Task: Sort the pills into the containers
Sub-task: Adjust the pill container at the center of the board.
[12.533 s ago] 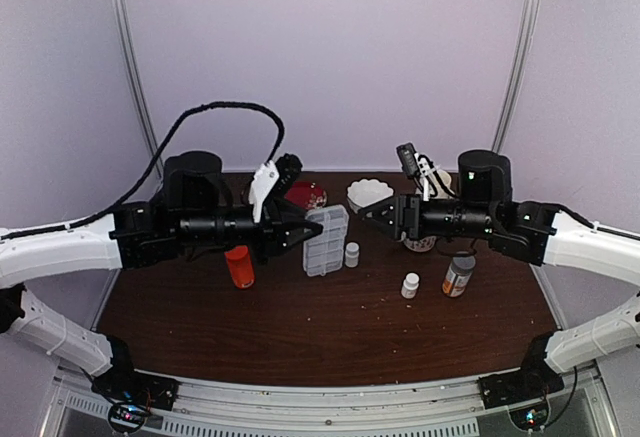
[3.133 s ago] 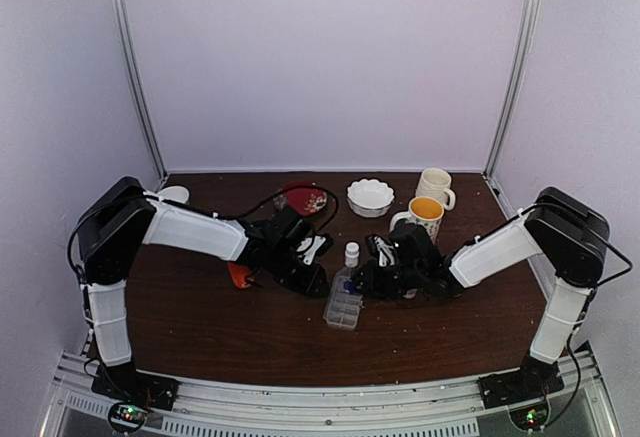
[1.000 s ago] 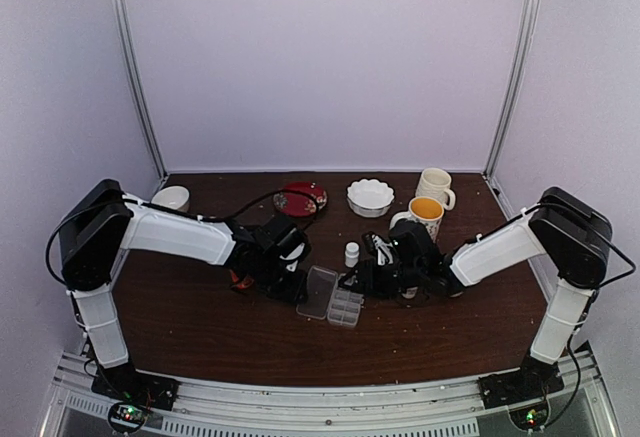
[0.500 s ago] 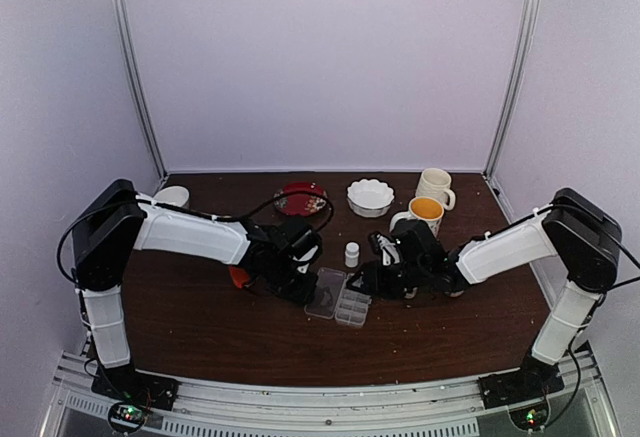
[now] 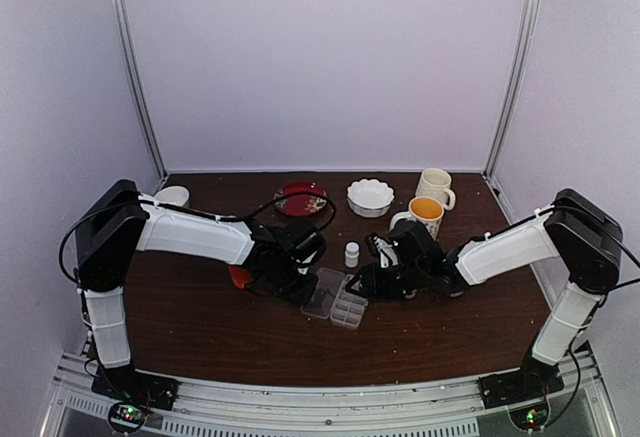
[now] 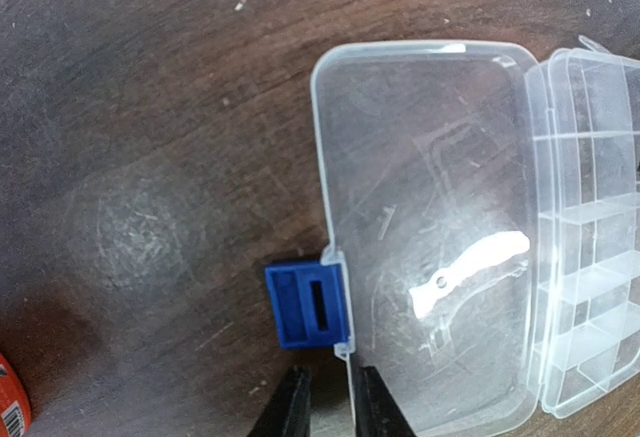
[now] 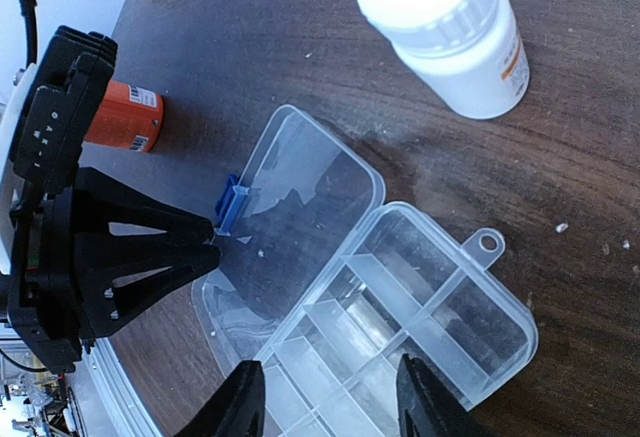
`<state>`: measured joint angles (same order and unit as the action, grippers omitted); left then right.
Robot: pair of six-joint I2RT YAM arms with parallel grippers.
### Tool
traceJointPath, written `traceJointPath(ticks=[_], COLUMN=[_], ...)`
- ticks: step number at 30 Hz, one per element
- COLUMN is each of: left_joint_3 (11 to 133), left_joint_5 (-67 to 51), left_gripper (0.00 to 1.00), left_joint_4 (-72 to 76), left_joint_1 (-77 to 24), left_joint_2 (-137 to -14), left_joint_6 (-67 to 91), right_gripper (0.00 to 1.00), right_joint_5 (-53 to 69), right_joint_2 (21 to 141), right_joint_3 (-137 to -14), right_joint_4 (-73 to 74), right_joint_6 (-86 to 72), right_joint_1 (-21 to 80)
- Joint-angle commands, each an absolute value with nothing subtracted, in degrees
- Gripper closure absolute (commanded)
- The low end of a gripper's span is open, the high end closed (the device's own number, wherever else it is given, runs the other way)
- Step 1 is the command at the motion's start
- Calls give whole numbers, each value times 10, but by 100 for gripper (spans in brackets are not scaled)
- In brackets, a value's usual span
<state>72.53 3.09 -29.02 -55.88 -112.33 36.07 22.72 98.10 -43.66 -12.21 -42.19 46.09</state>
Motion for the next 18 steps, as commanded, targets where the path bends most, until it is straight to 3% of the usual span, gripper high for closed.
traceJointPath(ticks=[1, 7, 16, 18], left_joint_3=[719, 688, 701, 702], left_joint_5=[56, 45, 20, 24], left_gripper=[82, 80, 50, 48], left_joint_4=[-329, -303, -269, -269], left_joint_1=[-553, -554, -553, -552], left_joint_2=[-1132, -1068, -1008, -1001], left_joint_6=[356, 360, 356, 356], right_gripper=[54, 54, 54, 54], right_joint_5=[226, 225, 213, 205], right_joint_2=[998, 976, 906, 895], right_joint_3=[-447, -445, -444, -445], right_joint_4=[-123, -124, -105, -93], right_joint_6=[-424, -413, -376, -368], right_joint_1=[472, 473, 474, 474])
